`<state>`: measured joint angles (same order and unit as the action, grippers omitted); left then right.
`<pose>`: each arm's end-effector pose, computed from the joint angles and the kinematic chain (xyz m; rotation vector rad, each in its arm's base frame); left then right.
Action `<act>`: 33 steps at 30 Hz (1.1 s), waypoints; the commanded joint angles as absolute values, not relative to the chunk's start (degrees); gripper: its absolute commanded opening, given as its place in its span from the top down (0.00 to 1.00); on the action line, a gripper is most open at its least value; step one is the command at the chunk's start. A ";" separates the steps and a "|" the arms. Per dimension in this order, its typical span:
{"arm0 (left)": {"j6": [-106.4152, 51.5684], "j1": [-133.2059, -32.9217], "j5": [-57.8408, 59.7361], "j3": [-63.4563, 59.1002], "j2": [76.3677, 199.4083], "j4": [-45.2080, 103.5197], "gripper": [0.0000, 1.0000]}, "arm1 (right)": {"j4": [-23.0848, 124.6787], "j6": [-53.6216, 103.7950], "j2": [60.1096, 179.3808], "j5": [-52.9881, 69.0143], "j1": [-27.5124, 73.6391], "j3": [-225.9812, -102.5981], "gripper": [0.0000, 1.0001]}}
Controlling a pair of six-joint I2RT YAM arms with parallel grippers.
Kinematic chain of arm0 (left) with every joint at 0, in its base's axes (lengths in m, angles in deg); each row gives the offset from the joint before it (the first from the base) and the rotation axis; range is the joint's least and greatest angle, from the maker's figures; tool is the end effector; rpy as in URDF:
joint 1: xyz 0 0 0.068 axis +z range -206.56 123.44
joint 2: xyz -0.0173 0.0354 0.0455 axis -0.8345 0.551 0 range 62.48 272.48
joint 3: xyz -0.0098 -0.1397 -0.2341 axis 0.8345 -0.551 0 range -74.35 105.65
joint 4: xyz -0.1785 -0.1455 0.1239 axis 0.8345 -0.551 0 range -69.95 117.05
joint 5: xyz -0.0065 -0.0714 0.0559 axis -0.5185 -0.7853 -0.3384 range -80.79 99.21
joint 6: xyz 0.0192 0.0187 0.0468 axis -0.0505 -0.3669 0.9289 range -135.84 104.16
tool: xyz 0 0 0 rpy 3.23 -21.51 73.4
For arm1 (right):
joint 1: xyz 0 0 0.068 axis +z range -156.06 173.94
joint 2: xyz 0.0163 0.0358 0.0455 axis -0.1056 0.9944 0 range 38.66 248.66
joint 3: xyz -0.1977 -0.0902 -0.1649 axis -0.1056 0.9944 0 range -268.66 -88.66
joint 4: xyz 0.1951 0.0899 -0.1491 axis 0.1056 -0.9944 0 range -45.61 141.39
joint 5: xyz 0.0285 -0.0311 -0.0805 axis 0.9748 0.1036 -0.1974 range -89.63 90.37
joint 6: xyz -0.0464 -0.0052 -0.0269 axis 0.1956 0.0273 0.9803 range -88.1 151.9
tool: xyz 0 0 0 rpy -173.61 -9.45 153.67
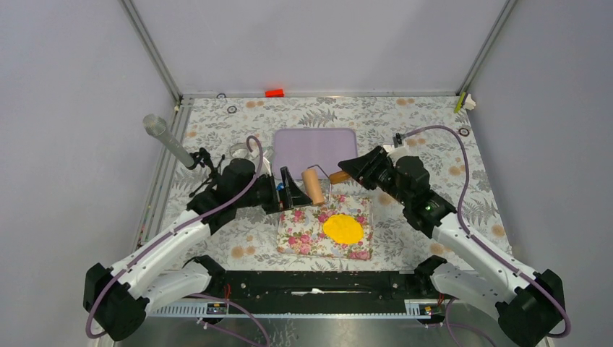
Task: Roll out the dumpling wrappers from the dough
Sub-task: Flatten out the dough on the work surface.
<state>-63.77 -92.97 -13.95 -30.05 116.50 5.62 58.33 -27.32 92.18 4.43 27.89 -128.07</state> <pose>0.1591 -0.1347 0.2897 0.0340 2.3514 -1.2391 0.1844 0.1271 0.3106 0.3512 1.8332 1.2408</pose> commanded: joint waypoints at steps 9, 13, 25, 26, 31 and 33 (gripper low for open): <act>-79.10 -92.50 -23.86 -37.18 118.89 33.61 0.01 | 81.05 -41.24 92.01 13.29 27.66 -121.50 1.00; -83.39 -92.51 -24.19 -38.94 120.81 42.14 0.03 | 84.54 -44.02 92.63 14.12 27.68 -119.74 1.00; -82.66 -92.56 -22.09 -33.36 123.92 38.00 0.43 | 90.78 -49.10 93.90 15.90 27.62 -117.88 1.00; -82.54 -92.59 -22.00 -32.79 123.86 37.47 0.51 | 90.77 -49.13 94.02 16.14 27.68 -118.05 1.00; -76.91 -91.82 -26.27 -27.36 124.41 28.93 1.00 | 86.47 -44.75 94.29 21.34 27.47 -120.89 0.89; -73.42 -91.36 -29.91 -24.66 125.07 23.81 1.00 | 83.62 -39.99 95.82 28.86 27.24 -124.34 0.52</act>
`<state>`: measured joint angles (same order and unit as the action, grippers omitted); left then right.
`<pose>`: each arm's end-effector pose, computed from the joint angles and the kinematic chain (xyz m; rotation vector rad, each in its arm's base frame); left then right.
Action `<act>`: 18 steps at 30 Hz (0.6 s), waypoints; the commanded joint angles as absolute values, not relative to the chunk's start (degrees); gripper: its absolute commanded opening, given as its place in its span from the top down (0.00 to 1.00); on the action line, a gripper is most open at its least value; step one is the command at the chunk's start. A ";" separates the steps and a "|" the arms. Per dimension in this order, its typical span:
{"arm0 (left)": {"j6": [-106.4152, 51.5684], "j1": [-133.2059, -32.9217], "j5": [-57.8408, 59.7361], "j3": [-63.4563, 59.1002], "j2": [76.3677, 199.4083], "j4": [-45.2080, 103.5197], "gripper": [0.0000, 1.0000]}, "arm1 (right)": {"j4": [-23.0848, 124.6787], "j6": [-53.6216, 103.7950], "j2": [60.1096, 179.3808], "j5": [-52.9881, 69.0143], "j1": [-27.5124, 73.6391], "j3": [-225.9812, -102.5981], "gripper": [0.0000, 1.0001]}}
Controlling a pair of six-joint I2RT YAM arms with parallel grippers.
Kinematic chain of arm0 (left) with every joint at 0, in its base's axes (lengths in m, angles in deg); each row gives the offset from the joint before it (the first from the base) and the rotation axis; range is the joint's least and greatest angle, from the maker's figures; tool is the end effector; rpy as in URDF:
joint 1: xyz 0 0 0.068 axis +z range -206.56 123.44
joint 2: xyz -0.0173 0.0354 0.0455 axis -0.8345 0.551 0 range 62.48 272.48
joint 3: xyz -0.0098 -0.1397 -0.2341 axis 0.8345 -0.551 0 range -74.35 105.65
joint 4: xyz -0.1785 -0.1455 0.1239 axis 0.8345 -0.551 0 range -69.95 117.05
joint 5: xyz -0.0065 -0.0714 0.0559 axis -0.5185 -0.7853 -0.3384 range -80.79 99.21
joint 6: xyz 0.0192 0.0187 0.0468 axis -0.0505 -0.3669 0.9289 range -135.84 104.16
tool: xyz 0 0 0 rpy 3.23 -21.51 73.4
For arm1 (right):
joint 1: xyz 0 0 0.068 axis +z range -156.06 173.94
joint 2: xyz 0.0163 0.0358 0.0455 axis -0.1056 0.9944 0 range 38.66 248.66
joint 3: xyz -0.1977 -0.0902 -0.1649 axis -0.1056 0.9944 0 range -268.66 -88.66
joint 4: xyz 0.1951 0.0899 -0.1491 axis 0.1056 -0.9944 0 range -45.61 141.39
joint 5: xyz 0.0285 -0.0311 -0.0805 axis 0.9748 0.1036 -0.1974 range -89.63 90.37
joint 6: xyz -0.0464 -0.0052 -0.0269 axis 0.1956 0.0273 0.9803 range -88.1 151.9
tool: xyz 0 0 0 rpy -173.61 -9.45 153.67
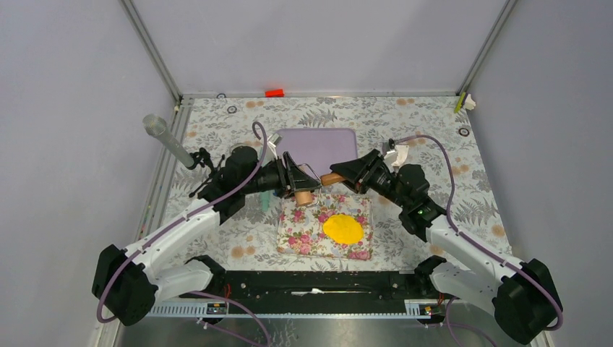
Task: Roll out the dumpling wrappers from the dough
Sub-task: Flatten out the dough on the work surface.
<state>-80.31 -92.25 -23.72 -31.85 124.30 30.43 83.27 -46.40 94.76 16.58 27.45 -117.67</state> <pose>0.1888 -0.1594 0.2932 -0.0699 2.1950 -1.6464 0.1830 0.1330 0.2835 0.4170 1.7245 1.7186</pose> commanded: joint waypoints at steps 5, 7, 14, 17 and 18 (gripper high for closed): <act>-68.51 -89.90 -37.33 -20.56 124.55 17.64 1.00 | 80.16 -32.42 97.31 43.09 26.83 -128.62 0.14; -68.27 -89.05 -40.69 -19.45 124.31 16.92 1.00 | 79.62 -30.32 97.37 48.62 26.81 -129.81 0.12; -64.52 -86.28 -48.73 -14.28 122.78 12.71 1.00 | 70.45 -20.82 94.43 54.68 25.48 -131.90 0.07; -67.41 -86.19 -50.92 -15.02 121.94 16.84 1.00 | 70.71 -21.21 94.17 54.81 24.63 -131.47 0.01; -68.01 -86.18 -51.37 -15.10 121.85 17.57 1.00 | 70.88 -21.43 94.06 54.53 24.43 -131.36 0.00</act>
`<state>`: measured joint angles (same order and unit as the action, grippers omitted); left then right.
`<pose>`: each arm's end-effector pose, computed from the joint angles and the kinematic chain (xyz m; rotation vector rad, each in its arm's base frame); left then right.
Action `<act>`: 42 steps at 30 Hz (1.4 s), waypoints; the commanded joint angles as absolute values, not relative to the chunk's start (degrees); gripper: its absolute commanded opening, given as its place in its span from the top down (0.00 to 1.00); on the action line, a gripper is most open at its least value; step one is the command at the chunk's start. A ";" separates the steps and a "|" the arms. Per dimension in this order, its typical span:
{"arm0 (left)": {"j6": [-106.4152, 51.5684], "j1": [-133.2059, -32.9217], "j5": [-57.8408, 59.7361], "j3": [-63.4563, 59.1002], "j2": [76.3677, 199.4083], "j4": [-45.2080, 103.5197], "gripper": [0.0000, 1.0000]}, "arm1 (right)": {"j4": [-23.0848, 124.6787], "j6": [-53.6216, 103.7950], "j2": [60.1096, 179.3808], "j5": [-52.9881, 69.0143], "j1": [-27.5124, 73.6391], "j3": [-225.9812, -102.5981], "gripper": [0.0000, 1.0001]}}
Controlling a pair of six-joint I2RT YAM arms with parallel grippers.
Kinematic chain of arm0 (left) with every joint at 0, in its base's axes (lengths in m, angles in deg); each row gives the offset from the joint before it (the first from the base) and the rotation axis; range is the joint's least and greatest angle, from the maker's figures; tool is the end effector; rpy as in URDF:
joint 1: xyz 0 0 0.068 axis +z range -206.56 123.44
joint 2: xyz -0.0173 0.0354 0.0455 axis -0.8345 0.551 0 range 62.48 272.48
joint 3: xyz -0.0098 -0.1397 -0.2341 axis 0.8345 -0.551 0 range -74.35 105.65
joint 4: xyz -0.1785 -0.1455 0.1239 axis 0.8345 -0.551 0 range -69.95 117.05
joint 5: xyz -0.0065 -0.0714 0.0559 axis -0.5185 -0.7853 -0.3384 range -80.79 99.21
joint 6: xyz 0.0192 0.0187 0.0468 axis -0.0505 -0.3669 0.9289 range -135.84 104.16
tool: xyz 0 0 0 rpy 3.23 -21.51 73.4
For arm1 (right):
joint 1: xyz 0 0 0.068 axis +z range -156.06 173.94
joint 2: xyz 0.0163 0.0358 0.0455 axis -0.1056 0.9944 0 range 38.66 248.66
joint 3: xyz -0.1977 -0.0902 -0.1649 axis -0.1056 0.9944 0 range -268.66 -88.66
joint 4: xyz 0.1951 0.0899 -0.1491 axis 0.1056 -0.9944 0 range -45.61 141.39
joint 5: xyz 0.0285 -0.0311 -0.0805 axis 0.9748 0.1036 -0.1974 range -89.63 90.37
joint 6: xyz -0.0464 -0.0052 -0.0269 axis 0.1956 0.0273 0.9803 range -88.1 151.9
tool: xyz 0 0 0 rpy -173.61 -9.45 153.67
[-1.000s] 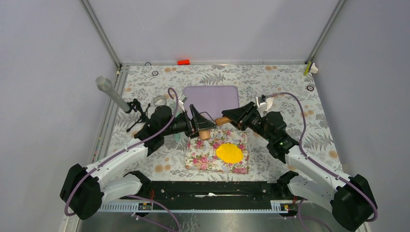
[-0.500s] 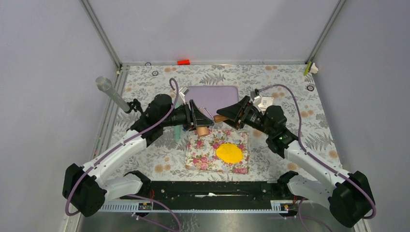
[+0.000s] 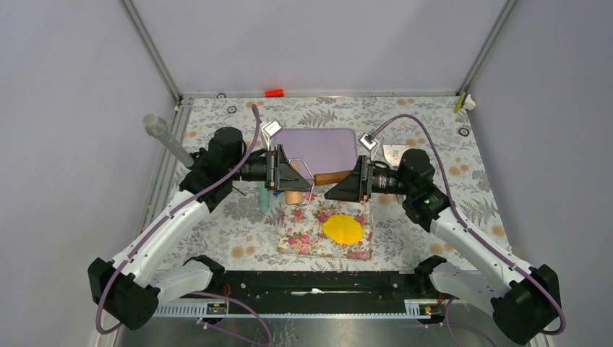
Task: Roll out the dumpling wrappers from the dough
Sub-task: Flatten out the dough on the work surface.
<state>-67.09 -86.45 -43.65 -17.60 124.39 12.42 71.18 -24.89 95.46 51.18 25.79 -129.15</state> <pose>0.1896 -0.1417 0.3518 0.3316 2.1993 -1.7524 0.1756 0.1414 0.3291 -0.4630 1.8151 1.8098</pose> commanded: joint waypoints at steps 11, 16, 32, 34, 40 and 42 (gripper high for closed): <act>-71.27 -85.48 -54.71 -17.07 120.95 23.00 1.00 | 82.75 -29.89 93.95 55.66 22.33 -128.30 0.02; -69.47 -85.33 -54.80 -18.17 120.76 21.26 1.00 | 98.77 -39.76 95.82 59.77 22.33 -125.37 0.35; -66.99 -84.87 -55.78 -17.97 122.37 20.57 1.00 | 97.42 -38.76 95.51 60.05 22.32 -125.77 0.65; -67.16 -84.85 -56.47 -17.76 122.70 20.47 1.00 | 97.84 -39.00 95.77 60.09 22.33 -125.71 0.67; -66.45 -84.84 -57.01 -16.73 123.36 19.81 1.00 | 97.72 -39.11 96.42 60.70 22.33 -125.99 0.42; -66.30 -84.85 -57.28 -16.65 123.42 19.74 1.00 | 97.80 -39.16 96.76 60.86 22.33 -126.26 0.39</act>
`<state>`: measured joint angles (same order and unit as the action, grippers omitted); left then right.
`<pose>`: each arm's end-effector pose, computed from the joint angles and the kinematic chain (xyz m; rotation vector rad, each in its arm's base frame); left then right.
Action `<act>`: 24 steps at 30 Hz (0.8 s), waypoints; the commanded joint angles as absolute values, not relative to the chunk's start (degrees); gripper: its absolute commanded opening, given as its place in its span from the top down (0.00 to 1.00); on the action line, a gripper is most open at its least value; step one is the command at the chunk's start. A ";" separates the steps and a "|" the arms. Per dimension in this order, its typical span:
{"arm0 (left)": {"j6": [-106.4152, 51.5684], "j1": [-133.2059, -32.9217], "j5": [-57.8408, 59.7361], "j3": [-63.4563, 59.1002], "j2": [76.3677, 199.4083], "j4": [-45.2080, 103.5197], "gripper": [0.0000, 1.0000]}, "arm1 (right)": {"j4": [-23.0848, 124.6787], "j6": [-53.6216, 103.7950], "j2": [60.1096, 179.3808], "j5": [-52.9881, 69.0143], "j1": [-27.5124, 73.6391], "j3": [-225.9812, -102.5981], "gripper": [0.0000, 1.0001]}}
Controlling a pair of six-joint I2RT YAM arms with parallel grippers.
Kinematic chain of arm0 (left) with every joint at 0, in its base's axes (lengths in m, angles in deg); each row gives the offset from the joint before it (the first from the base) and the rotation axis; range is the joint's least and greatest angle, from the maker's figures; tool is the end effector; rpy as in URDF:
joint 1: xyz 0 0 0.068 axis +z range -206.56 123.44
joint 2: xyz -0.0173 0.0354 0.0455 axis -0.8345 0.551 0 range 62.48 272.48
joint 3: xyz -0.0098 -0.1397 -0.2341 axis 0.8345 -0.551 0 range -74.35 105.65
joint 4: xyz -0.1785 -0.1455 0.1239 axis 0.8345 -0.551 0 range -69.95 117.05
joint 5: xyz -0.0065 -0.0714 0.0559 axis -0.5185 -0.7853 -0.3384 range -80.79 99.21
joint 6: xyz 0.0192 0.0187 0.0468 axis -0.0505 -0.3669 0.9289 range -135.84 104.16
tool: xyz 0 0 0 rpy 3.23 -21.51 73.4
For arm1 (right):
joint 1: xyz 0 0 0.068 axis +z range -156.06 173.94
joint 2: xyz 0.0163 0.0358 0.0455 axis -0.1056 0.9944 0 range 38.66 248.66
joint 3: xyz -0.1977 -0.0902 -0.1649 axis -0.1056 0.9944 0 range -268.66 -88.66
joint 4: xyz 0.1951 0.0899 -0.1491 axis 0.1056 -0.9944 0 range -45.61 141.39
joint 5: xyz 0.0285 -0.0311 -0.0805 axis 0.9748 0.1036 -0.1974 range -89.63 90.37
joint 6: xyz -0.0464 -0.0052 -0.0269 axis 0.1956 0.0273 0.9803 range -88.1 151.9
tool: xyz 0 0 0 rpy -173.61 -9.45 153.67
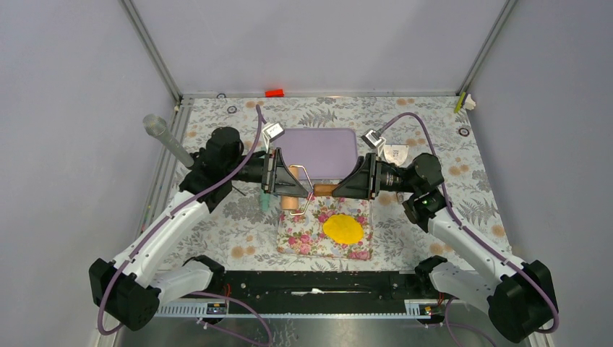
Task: Roll out the dumpling wrappers from the dough
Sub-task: Flatten out the dough on the work surface.
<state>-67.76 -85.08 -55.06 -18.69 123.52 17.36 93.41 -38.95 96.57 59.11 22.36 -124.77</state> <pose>0.1852 -0.1371 0.3580 0.5272 2.1142 -1.9130 0.1758 0.1296 0.3339 -0.5301 1.6623 1.9783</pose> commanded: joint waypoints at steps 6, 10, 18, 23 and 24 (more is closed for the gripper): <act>-66.36 -84.86 -57.54 -17.28 123.48 19.80 1.00 | 98.16 -39.29 97.72 61.14 22.33 -126.84 0.46; -66.21 -84.86 -57.01 -17.26 123.73 18.99 1.00 | 99.96 -40.29 98.28 61.25 22.32 -126.54 0.59; -63.38 -84.83 -56.15 -15.40 125.75 15.35 0.89 | 98.59 -40.00 98.33 59.82 22.33 -126.11 1.00; -50.82 -84.59 -47.77 -8.93 127.68 -2.06 0.09 | 76.23 -30.73 97.18 54.18 21.60 -128.17 1.00; -46.96 -84.52 -43.90 -7.34 127.94 -6.84 0.06 | 71.41 -28.50 96.86 52.46 21.03 -128.60 1.00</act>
<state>-60.01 -84.71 -53.68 -14.21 127.01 7.72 87.14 -36.78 98.74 58.15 22.01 -125.04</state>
